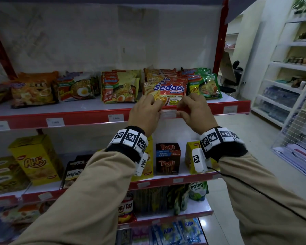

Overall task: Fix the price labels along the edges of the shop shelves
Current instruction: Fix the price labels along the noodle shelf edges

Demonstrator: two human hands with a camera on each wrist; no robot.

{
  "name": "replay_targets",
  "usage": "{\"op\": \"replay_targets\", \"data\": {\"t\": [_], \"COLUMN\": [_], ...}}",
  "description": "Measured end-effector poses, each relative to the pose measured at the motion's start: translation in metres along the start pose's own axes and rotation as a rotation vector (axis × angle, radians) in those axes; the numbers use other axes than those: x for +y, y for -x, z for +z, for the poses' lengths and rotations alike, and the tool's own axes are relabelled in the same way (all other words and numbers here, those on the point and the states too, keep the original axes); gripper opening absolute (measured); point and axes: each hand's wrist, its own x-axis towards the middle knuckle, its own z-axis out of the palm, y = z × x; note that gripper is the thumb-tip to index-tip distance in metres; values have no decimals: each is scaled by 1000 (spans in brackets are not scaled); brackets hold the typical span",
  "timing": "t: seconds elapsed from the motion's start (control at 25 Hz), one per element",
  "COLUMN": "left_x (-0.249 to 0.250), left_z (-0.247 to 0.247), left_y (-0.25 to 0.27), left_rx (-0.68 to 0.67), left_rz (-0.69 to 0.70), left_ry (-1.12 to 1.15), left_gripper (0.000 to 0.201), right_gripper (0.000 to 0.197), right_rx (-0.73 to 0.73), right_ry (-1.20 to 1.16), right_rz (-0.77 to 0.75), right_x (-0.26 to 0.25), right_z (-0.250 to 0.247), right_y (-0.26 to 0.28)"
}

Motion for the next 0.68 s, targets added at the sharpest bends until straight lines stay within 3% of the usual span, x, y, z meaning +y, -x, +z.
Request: {"op": "replay_targets", "data": {"t": [0.32,0.52,0.68], "left_x": [7,43,89], "left_z": [4,18,37], "left_y": [2,-11,-30], "left_rx": [101,9,-24], "left_rz": [13,81,125], "left_ry": [-68,-86,-56], "left_gripper": [16,23,29], "right_gripper": [28,30,34], "right_rx": [75,113,161], "right_ry": [100,111,145], "right_rz": [14,135,134], "right_x": [26,70,102], "right_z": [-14,-39,-59], "right_y": [28,44,52]}}
